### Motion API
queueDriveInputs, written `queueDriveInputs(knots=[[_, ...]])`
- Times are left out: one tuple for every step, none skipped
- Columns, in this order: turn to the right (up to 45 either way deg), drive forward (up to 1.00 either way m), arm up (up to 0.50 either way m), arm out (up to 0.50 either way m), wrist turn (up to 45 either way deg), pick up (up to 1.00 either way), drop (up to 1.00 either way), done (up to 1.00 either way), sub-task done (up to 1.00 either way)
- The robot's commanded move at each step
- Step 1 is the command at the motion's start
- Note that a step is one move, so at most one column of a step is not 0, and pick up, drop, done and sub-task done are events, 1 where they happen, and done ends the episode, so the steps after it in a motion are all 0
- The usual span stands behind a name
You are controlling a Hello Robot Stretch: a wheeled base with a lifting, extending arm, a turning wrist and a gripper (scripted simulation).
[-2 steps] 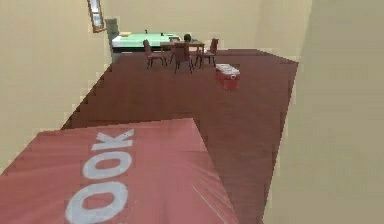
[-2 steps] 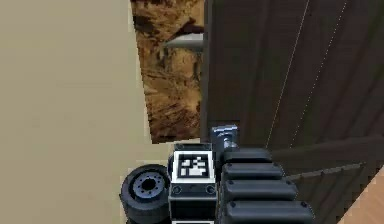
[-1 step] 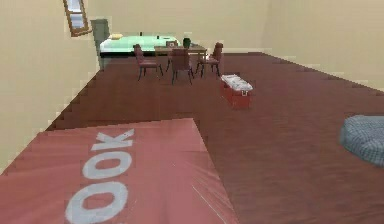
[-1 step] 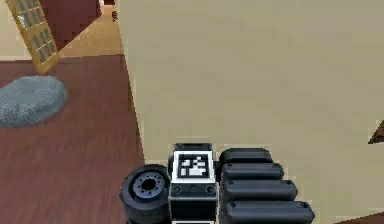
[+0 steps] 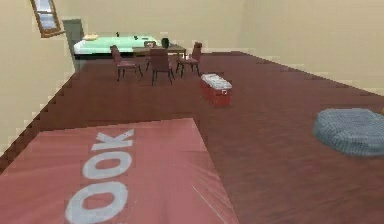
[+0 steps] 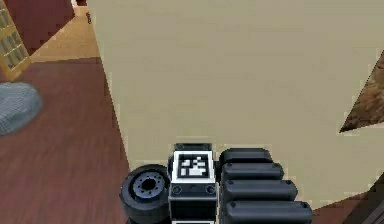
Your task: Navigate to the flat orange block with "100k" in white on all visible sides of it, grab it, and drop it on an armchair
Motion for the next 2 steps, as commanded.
queueDriveInputs(knots=[[0.0, 0.25, 0.00, 0.00, 0.0, 0.00, 0.00, 0.00, 0.00], [27.0, 0.00, 0.00, 0.00, 0.0, 0.00, 0.00, 0.00, 0.00]])
